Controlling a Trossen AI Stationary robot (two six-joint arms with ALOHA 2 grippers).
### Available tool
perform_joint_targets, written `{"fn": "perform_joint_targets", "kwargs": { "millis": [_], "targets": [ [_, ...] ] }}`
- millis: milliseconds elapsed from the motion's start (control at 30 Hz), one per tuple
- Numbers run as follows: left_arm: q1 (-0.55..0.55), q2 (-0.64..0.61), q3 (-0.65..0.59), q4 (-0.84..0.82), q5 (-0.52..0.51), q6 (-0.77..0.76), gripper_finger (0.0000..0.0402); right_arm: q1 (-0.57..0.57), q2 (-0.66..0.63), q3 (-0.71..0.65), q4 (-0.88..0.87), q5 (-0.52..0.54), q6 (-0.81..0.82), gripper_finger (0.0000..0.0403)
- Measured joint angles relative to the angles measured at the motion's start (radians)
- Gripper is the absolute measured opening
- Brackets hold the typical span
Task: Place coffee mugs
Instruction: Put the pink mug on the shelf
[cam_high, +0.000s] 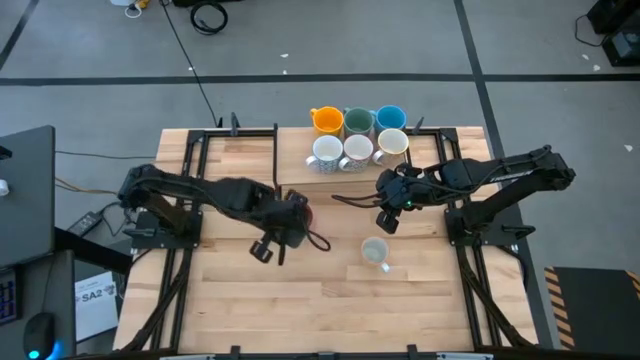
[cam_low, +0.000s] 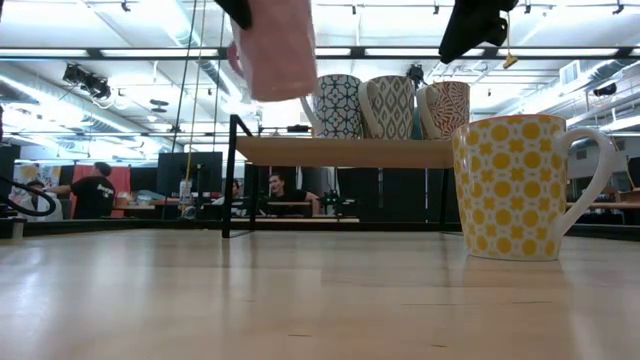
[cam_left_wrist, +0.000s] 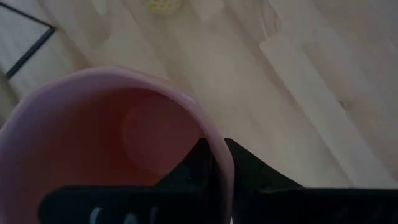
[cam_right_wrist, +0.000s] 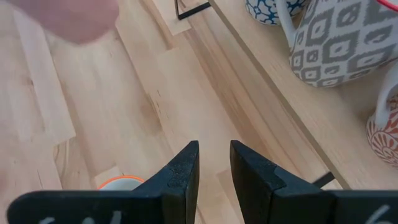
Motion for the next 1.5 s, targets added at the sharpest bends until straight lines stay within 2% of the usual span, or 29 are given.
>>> {"fn": "perform_joint_targets", "kwargs": {
  "millis": [233, 467, 933, 1233, 1500],
  "targets": [
    [0.088, -0.059, 0.054, -0.086, -0.003, 0.091, 0.0034, 0.0, 0.0, 0.0, 0.002, 0.0, 0.0, 0.0096],
    [0.233, -0.119, 0.057, -0.121, -0.034, 0.222, 0.0034, 0.0, 0.0, 0.0, 0.002, 0.0, 0.0, 0.0096],
    [0.555, -0.14, 0.057, -0.073, -0.037, 0.533, 0.0034, 0.0, 0.0, 0.0, 0.01, 0.0, 0.0, 0.0096],
    [0.688, -0.107, 0.057, -0.021, 0.075, 0.679, 0.0034, 0.0, 0.0, 0.0, 0.011, 0.0, 0.0, 0.0096],
    [0.725, -0.04, 0.057, -0.014, 0.133, 0.76, 0.0035, 0.0, 0.0, 0.0, 0.029, 0.0, 0.0, 0.0096]
  ]
}}
